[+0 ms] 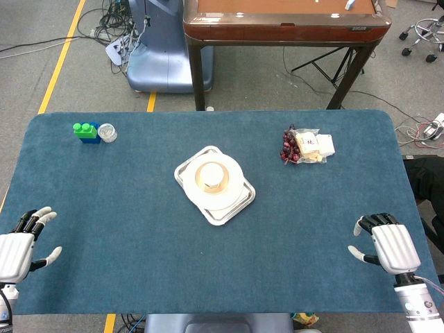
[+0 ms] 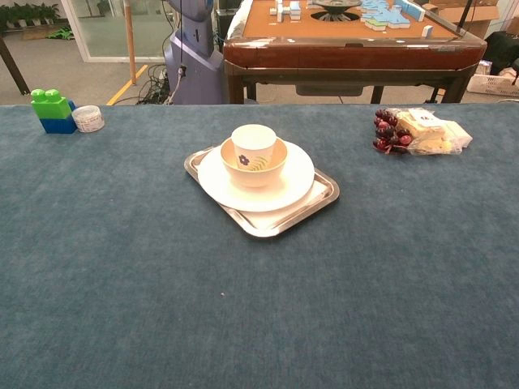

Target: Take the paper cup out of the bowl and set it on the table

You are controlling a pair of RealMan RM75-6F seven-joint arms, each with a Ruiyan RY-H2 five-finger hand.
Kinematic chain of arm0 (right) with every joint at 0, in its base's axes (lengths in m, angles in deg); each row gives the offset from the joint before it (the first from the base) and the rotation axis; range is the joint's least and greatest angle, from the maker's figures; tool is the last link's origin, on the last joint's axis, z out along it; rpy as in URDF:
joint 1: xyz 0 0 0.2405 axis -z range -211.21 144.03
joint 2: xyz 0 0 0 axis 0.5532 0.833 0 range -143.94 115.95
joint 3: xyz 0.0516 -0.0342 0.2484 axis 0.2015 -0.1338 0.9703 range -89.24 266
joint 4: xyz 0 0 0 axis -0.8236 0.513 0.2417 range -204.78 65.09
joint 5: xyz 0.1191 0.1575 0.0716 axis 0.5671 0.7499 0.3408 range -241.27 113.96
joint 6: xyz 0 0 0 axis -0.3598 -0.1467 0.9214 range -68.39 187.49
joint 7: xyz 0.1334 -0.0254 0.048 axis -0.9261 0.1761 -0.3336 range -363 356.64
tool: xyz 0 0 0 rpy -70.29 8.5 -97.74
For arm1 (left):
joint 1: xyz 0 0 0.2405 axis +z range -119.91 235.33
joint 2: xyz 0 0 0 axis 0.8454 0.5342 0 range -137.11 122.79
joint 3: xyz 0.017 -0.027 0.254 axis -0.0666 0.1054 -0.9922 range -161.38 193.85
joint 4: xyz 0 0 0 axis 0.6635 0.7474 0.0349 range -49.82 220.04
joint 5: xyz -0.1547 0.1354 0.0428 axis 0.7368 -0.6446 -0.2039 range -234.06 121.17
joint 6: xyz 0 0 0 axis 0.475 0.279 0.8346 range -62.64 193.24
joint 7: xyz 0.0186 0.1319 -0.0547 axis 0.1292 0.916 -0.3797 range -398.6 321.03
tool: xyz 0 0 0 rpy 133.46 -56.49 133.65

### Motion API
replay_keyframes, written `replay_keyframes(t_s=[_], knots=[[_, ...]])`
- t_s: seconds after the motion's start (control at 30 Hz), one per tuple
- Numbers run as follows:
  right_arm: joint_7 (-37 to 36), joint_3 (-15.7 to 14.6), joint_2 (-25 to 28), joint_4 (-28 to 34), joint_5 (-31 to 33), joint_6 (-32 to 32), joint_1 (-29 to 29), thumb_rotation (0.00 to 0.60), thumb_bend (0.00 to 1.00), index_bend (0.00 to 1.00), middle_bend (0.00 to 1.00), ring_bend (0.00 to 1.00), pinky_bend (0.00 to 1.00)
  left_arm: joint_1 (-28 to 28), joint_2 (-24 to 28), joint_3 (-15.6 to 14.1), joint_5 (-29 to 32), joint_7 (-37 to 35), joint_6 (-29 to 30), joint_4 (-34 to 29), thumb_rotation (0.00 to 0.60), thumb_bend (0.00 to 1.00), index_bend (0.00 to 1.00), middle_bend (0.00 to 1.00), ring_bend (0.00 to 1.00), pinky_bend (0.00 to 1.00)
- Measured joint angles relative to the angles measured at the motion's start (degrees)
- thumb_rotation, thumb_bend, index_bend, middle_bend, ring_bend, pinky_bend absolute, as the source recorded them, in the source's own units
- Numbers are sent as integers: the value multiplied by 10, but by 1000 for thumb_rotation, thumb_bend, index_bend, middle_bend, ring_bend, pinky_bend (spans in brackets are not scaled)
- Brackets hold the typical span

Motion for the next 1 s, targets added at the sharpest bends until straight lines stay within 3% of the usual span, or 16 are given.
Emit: replay_keyframes(t_s=[0.17,0.23,0.3,0.43,0.77,1.0], knots=[[-1,-2,3,5,-6,-2,0,600,234,552,470,350,273,0,-7,-2,-5,1,2,5,600,200,270,174,96,459],[-2,-1,4,5,-3,-1,0,600,234,552,470,350,273,-1,-9,-2,-4,0,1,6,600,200,278,163,76,353],[-3,0,4,4,1,1,0,600,234,552,470,350,273,-2,-13,-1,-2,0,-1,6,600,200,288,137,24,157],[-4,1,6,7,3,-1,1,600,234,552,471,350,273,-2,-23,0,-4,1,4,6,600,200,317,83,0,9],[8,-3,11,17,-1,-13,11,600,234,552,470,350,273,-19,-35,-6,-50,23,7,-1,600,200,357,38,0,0],[9,-1,15,21,6,-15,13,600,234,552,471,350,273,-72,-28,0,-73,55,-59,-47,600,200,362,9,0,0]])
